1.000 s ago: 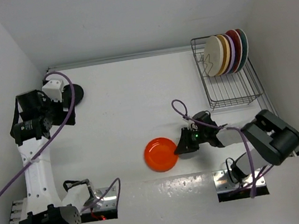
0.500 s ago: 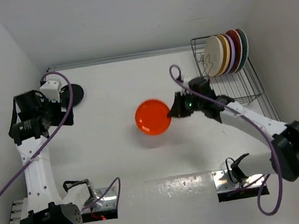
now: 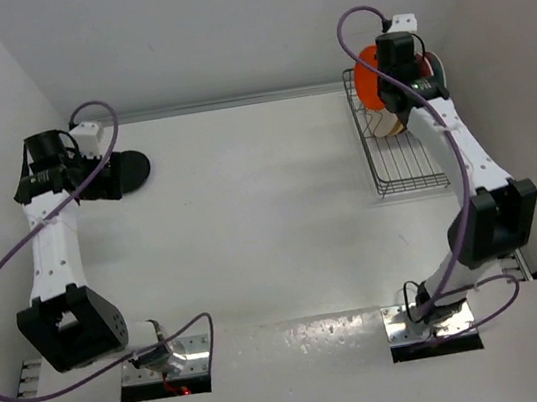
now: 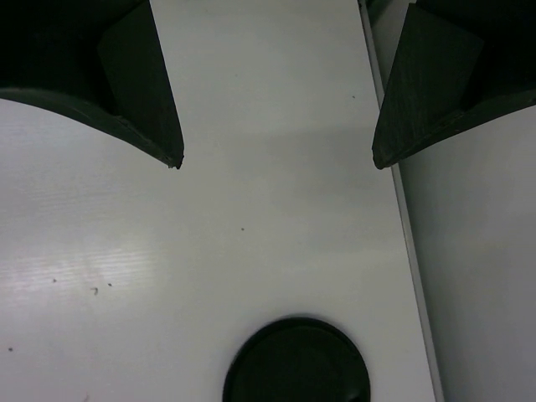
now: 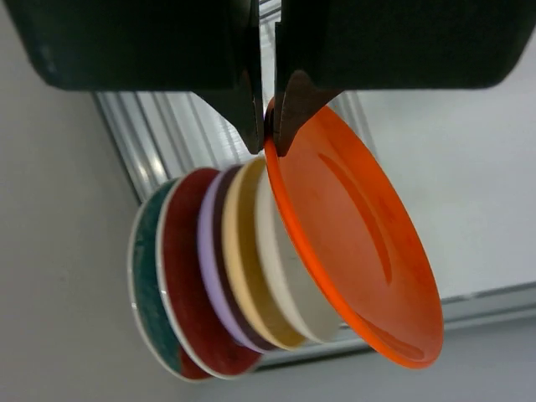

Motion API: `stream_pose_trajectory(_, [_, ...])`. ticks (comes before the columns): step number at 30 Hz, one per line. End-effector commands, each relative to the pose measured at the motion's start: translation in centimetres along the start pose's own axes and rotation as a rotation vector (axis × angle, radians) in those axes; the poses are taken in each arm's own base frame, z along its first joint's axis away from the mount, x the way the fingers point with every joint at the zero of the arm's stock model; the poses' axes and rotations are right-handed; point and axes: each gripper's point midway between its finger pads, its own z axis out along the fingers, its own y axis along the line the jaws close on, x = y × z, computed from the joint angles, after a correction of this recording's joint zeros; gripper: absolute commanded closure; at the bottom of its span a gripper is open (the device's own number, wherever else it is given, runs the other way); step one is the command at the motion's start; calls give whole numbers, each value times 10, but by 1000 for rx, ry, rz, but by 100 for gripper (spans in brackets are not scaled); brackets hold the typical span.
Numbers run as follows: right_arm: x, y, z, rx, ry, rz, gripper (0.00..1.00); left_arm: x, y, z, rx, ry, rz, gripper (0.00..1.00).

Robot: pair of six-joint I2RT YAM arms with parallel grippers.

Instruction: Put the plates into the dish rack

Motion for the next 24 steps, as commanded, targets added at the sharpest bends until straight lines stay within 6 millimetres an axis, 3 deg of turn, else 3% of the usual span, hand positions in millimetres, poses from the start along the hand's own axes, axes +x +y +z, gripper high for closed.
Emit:
stream_pose_trajectory(1, [-9,-29,26,219,-4,-86,100,-28,32,21,-52,-47,-23,0])
stream_pose_trajectory(4, [-18,-23,50,251,-9,-116,100,-41,49,40,-44,-59,-68,0])
stream_pose_trajectory(5, [-18,-23,54,271,-5,-135,100,-32,56,58,-38,-18,-103,0])
stream_pose_trajectory(6, [-10,-19,64,278,16,-157,100,-41,58,63,-30,-32,-116,0])
stream_pose_trajectory(7, [-18,-17,70,285,7,-183,100,-42,66,70,-37,-29,-123,0])
stream_pose_trajectory(8, [-15,-15,77,321,10,-199,100,-33,66,91,-21,11,-142,0])
stream_pose_trajectory(9, [-19,-13,80,335,3,-209,100,-40,71,96,-24,3,-140,0])
stream_pose_trajectory(11, [-25,-12,83,367,-20,-262,100,-29,78,119,-22,49,-166,0])
stream_pose_trajectory(12, [-27,-12,84,371,-27,-263,100,-33,82,124,-24,43,-164,0])
stream_pose_trajectory(17, [-19,-7,94,412,-10,-297,100,-19,92,160,-22,97,-203,0])
stream_pose_trajectory(22, [13,0,101,376,59,-283,100,-1,97,189,-19,149,-241,0])
stream_pose_trajectory(24, [34,6,107,352,98,-255,100,12,100,201,-15,178,-256,0])
